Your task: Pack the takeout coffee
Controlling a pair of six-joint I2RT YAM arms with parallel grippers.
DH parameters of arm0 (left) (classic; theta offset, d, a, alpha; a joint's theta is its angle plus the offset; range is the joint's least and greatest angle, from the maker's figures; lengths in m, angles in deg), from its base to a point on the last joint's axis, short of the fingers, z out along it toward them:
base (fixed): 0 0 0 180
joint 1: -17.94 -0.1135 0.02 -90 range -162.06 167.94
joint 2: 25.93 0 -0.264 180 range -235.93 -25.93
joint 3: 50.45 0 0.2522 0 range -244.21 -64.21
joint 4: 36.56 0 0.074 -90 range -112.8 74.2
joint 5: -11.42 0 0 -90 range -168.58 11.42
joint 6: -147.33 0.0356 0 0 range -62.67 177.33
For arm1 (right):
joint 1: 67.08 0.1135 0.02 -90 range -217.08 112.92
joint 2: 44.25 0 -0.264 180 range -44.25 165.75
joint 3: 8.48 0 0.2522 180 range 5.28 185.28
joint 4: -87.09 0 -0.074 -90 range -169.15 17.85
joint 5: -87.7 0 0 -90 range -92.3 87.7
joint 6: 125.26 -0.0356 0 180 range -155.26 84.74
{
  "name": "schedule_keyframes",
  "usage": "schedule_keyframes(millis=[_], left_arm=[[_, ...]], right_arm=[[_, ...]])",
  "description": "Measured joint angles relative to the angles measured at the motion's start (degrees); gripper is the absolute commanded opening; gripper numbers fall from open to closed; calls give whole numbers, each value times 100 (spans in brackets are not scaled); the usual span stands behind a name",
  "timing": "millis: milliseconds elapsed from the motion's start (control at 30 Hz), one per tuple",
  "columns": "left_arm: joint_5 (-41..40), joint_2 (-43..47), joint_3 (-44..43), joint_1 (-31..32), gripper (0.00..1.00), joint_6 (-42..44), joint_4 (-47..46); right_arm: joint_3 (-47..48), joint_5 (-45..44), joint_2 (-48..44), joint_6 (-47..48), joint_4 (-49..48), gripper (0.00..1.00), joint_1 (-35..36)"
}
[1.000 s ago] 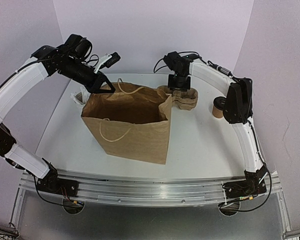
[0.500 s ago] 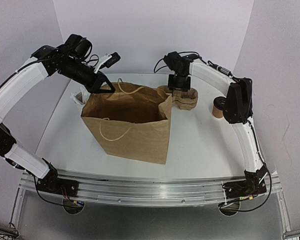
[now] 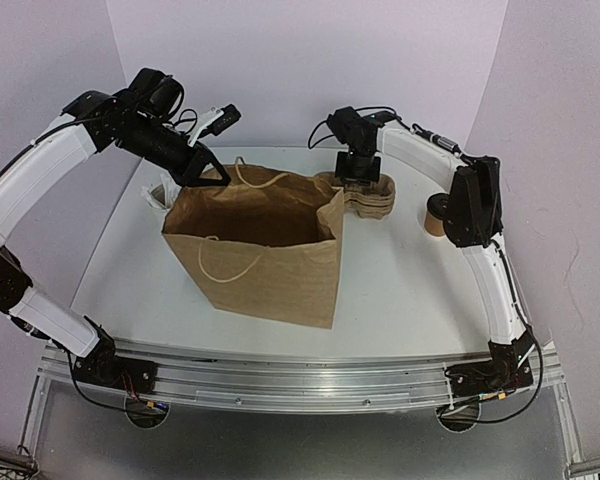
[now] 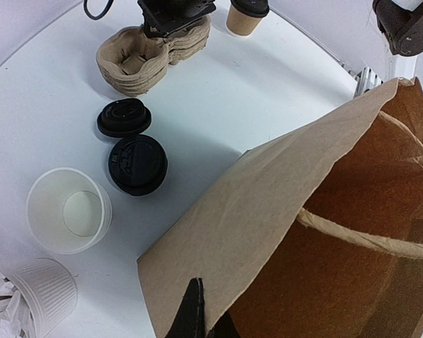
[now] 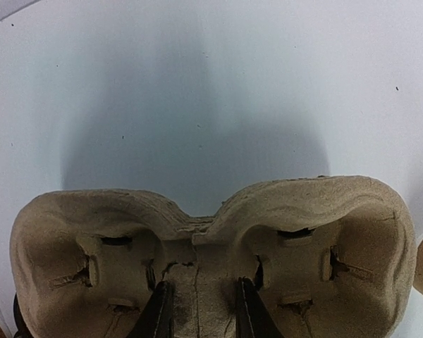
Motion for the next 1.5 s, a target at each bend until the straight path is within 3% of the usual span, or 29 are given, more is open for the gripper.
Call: schedule_keyframes(millis=[567,1167,1333,1500], left_arm=[[57,0,0,0,0,7,-2],[96,0,0,-11,0,88,-2],[96,0,0,-21,0,90,-2],[97,0,0,-22,0,90,-2]], right_arm=[[87,-40,-104,0,63,3,-2],[138,-55,-201,20,70,10,-2],[136,-55,-201,25,71,7,-6],[115,-53,-201,28,71,12,-33]])
